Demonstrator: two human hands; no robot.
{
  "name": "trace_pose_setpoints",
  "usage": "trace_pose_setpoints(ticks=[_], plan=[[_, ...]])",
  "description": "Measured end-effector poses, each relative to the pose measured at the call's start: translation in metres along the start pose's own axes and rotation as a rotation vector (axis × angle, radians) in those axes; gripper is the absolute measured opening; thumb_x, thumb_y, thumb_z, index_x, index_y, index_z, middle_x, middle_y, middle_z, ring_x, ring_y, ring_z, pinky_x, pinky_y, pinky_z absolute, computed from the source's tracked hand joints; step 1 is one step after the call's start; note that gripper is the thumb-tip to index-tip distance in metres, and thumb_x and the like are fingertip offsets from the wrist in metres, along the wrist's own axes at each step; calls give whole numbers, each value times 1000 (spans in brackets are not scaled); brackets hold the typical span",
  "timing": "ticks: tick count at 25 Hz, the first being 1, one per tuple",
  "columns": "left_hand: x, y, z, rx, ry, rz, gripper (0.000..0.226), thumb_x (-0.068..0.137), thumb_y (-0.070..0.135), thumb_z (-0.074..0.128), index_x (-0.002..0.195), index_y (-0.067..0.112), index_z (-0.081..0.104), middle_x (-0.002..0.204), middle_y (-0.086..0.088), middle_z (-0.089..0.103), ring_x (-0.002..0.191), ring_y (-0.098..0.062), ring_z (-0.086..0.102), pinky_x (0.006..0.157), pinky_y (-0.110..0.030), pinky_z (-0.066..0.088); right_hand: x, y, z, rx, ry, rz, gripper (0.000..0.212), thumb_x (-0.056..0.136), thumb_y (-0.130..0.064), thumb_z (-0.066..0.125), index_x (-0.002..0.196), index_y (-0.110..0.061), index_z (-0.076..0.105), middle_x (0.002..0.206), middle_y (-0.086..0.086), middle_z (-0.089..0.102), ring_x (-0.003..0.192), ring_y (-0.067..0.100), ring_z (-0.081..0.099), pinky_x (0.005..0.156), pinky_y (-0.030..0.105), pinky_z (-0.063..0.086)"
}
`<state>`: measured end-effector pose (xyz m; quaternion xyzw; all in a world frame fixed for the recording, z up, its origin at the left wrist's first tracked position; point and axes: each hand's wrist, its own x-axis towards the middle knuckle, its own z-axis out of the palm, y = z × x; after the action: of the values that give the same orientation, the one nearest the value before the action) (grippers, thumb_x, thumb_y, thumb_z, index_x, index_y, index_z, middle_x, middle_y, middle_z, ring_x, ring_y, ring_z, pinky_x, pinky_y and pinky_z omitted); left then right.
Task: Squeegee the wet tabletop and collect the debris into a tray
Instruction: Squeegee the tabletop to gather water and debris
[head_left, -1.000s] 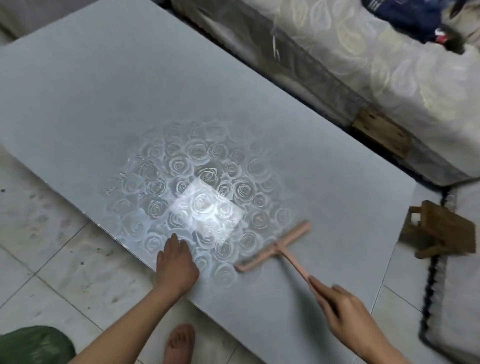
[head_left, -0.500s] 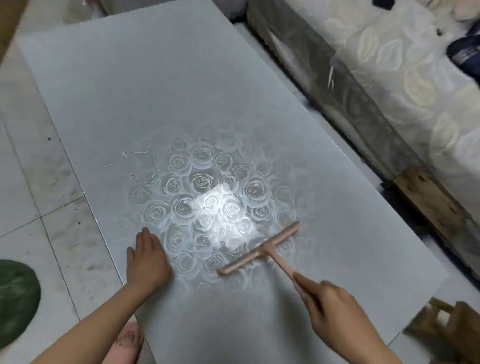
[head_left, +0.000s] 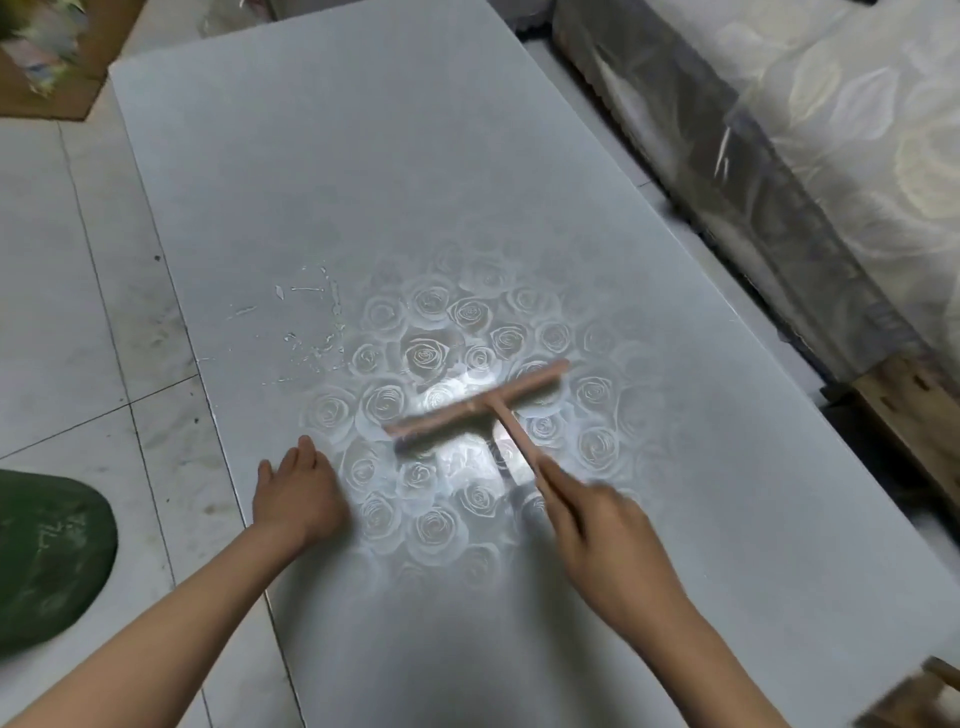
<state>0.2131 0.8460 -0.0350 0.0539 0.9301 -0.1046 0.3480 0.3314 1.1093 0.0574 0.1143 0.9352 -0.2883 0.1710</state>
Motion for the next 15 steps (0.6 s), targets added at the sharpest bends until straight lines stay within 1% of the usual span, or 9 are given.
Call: trace_pose_setpoints(ticks=[2,4,5,6,8,9,11,12,15], plan=[[-7,9,-3,-9,91,24,62,92,22,38,147,3,20,159,-15,-1,147,-26,7,118,-45,11,-81,38,-14,-85,-4,15,47,94,-28,53,138,-39,44,80,4,62,73,17,65,66,23,47],[-16,22,-2,-20,144,94,65,92,21,37,150,3,13,160,-15,-5,148,-25,3,118,-44,9,-123,61,-25,-371,12,-32,29,101,-20,36,123,-16,53,72,-5,72,48,1,59,50,11,42],[-20,28,-1,-30,145,128,66,93,21,36,150,4,9,160,-13,-7,148,-24,2,118,-44,8,-128,70,-22,-452,26,-59,34,102,-22,24,112,-15,56,65,-11,70,38,-2,51,44,10,38],[-21,33,-1,-44,135,159,66,94,21,35,151,5,7,160,-11,-6,148,-23,1,118,-43,7,-132,69,-19,-487,28,-48,39,102,-28,25,106,-18,63,59,-12,66,35,-1,48,42,10,36],[-21,40,0,-67,118,196,63,94,19,35,151,6,10,161,-9,-1,148,-22,3,118,-43,7,-124,58,-12,-266,-124,182,33,92,-37,56,118,-20,69,66,-4,61,50,7,60,51,14,44],[-21,42,2,-76,122,207,61,93,18,35,150,6,13,160,-9,3,148,-22,5,118,-43,8,-111,51,-5,-208,-102,262,46,90,-36,59,134,-31,52,77,0,58,67,15,66,60,21,48],[-22,45,4,-68,131,225,58,92,16,36,147,7,21,159,-8,9,147,-21,8,118,-43,10,-72,45,7,-166,72,175,53,98,-35,41,144,-49,18,88,3,48,87,27,61,72,31,45],[-22,46,6,-53,128,233,57,91,16,36,145,7,22,159,-7,10,147,-21,8,118,-43,11,-44,35,8,-120,72,169,51,100,-34,34,145,-50,16,88,3,46,90,29,58,73,33,43],[-22,51,8,-49,103,238,56,90,15,37,144,9,25,160,-8,8,146,-21,13,117,-43,14,14,8,-4,-44,80,100,41,100,-34,35,141,-44,36,91,7,56,91,31,57,73,36,45]])
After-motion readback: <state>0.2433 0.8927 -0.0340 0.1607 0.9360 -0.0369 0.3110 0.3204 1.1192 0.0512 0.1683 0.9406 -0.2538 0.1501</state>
